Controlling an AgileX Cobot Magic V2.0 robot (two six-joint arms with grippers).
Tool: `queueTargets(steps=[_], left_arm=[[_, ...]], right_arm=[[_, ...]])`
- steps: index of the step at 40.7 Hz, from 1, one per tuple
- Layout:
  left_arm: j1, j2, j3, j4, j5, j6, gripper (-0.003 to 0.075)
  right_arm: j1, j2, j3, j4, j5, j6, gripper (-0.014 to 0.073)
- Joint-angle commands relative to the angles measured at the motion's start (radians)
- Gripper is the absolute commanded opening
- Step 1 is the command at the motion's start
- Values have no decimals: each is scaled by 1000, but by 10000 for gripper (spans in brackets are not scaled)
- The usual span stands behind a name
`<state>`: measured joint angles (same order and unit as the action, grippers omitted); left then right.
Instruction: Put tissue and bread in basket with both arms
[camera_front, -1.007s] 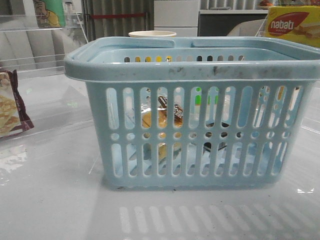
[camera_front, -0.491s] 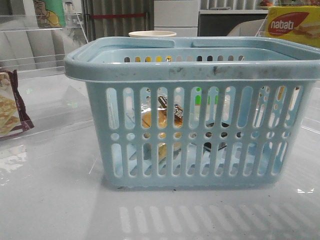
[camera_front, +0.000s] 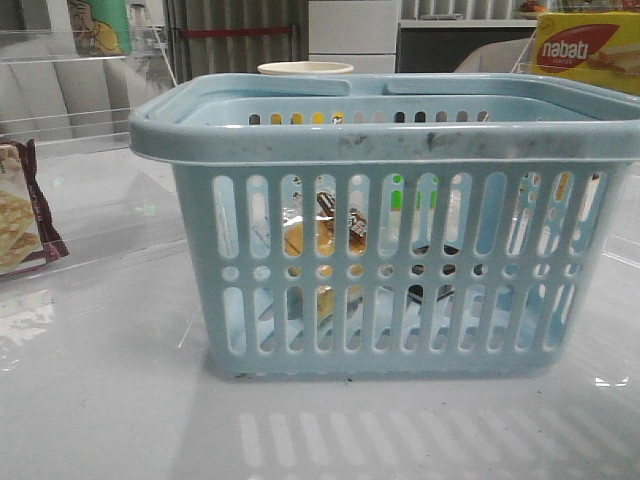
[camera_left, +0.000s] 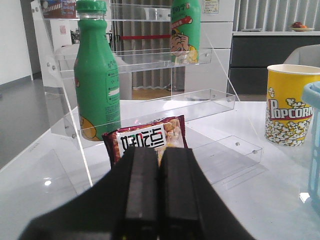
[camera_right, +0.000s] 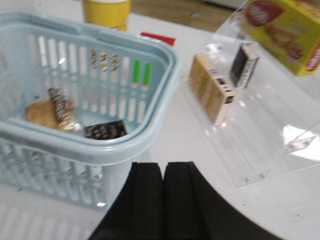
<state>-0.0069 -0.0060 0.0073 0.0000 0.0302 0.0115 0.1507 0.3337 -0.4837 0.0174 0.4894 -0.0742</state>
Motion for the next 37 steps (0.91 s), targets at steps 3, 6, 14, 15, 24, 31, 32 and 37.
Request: queueTargets(steps=[3, 6, 14, 15, 24, 31, 32, 37], left_arm=[[-7, -19, -1, 0, -94, -12, 91], [-7, -19, -1, 0, -94, -12, 91], [-7, -19, -1, 0, -94, -12, 91], [-7, -19, -1, 0, -94, -12, 91], [-7, -17, -1, 0, -94, -12, 91], [-7, -17, -1, 0, -94, -12, 91], [-7, -17, -1, 0, -94, -12, 91], [-7, -17, -1, 0, -94, -12, 91]], right_arm=[[-100, -145, 150, -2, -273, -8, 56], [-138, -218, 253, -2, -327, -8, 56], [-174, -329, 424, -1, -425, -8, 56], [-174, -339, 438, -1, -439, -8, 56], [-174, -363, 513, -1, -538, -8, 56], [-174, -363, 513, -1, -586, 0, 56], [-174, -363, 513, -1, -591, 0, 56], [-174, -363, 513, -1, -599, 2, 56]])
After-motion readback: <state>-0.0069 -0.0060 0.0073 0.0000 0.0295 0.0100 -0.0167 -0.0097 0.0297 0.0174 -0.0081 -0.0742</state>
